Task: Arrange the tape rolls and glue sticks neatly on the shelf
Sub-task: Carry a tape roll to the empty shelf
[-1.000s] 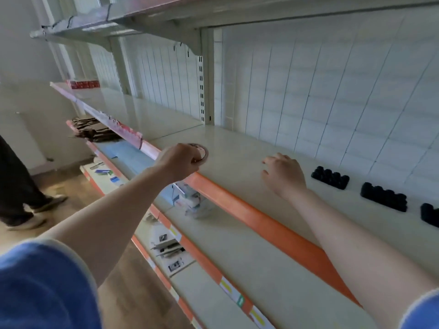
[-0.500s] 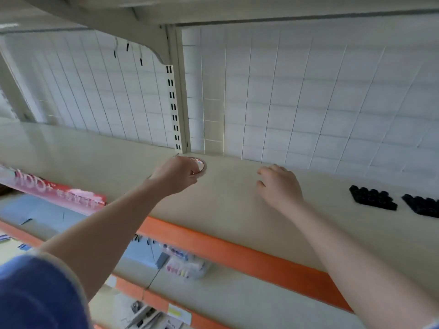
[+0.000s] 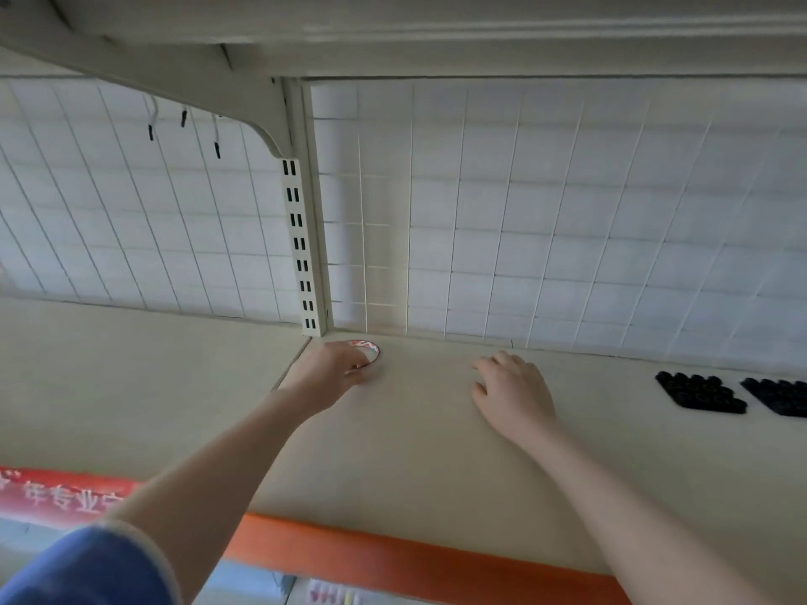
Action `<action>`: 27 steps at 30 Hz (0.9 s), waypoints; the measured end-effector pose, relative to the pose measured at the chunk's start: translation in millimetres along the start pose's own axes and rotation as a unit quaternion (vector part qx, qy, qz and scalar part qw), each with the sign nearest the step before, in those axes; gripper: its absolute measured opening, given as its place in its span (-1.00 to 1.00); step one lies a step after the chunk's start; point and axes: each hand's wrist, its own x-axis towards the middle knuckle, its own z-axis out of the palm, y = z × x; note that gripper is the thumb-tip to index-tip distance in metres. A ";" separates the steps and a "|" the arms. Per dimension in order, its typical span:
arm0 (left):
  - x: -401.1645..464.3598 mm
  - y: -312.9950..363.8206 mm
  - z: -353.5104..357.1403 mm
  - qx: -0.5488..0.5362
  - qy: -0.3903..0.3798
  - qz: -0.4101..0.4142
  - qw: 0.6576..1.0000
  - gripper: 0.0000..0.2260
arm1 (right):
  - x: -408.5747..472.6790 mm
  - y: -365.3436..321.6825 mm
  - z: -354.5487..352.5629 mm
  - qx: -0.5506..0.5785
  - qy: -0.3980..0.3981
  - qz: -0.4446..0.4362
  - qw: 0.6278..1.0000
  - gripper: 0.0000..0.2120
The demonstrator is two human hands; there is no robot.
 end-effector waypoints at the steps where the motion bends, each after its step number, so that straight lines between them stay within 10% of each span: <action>1: 1.9 -0.4 0.7 -0.013 0.008 0.013 1.000 -0.85 | 1.2 2.1 1.0 0.001 0.000 0.005 1.000 -0.71; 27: 5.8 -3.6 4.2 0.018 -0.001 -0.038 0.999 -0.75 | 11.9 16.5 11.4 0.021 0.002 -0.005 1.000 -0.71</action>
